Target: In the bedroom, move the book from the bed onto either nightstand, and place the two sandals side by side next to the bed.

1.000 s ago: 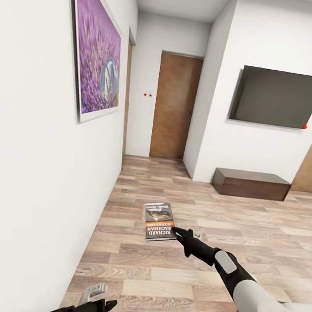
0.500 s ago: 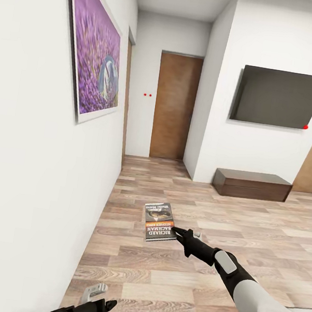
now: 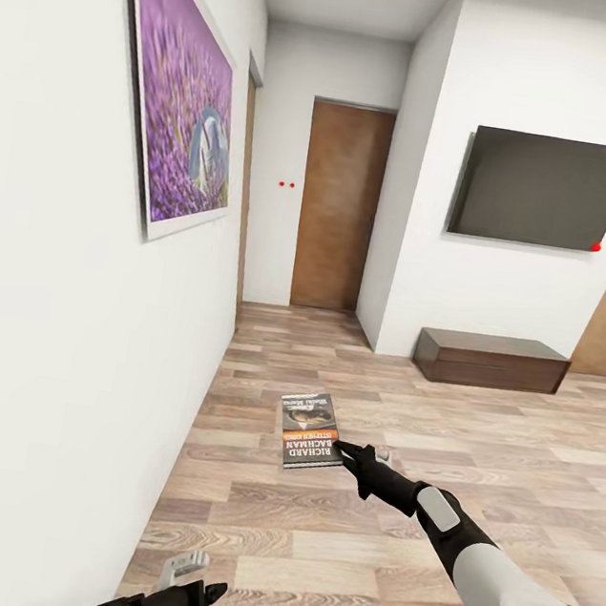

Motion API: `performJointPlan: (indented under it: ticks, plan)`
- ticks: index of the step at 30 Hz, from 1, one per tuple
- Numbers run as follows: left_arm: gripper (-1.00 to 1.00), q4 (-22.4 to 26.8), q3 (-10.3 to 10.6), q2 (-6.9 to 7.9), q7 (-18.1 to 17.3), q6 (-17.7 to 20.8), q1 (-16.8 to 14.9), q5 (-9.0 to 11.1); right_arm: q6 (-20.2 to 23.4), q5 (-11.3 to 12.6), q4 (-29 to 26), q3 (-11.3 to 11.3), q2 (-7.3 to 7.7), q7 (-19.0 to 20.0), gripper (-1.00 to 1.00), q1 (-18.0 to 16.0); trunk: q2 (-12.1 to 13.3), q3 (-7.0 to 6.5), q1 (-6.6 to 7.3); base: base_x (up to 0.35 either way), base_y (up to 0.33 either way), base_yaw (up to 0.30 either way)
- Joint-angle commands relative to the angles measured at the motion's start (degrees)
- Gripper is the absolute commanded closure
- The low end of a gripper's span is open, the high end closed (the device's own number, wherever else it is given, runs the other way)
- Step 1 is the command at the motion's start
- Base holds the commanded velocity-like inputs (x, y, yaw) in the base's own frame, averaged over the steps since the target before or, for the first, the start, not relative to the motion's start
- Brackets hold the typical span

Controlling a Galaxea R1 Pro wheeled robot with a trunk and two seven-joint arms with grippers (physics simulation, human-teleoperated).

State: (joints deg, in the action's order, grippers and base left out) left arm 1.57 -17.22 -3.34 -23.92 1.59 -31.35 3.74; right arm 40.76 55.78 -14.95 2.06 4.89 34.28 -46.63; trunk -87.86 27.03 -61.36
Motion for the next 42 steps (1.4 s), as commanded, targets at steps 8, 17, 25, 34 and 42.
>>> performJointPlan:
  ticks: [8, 17, 25, 34, 42]
  plan:
    - [-1.00, 0.0, 0.0, 0.00, -0.2, 0.2, 0.0, 0.4, 0.2, 0.3, 0.0, 0.2, 0.04, 0.1, 1.00, 0.0, 0.0, 0.06, 0.00, 0.074, 0.000, 0.000]
    - [-1.00, 0.0, 0.0, 0.00, -0.2, 0.2, 0.0, 0.4, 0.2, 0.3, 0.0, 0.2, 0.04, 0.1, 1.00, 0.0, 0.0, 0.06, 0.00, 0.074, 0.000, 0.000]
    - [-1.00, 0.0, 0.0, 0.00, -0.2, 0.2, 0.0, 0.4, 0.2, 0.3, 0.0, 0.2, 0.04, 0.1, 1.00, 0.0, 0.0, 0.06, 0.00, 0.074, 0.000, 0.000]
    - [-1.00, 0.0, 0.0, 0.00, -0.2, 0.2, 0.0, 0.4, 0.2, 0.3, 0.0, 0.2, 0.04, 0.0, 1.00, 0.0, 0.0, 0.06, 0.00, 0.074, 0.000, 0.021]
    - [-1.00, 0.0, 0.0, 0.03, -0.2, 0.2, 0.0, 0.4, 0.3, 0.3, 0.0, 0.1, 0.04, 0.0, 1.00, 0.0, 0.0, 0.06, 0.00, 0.074, 0.000, 0.081]
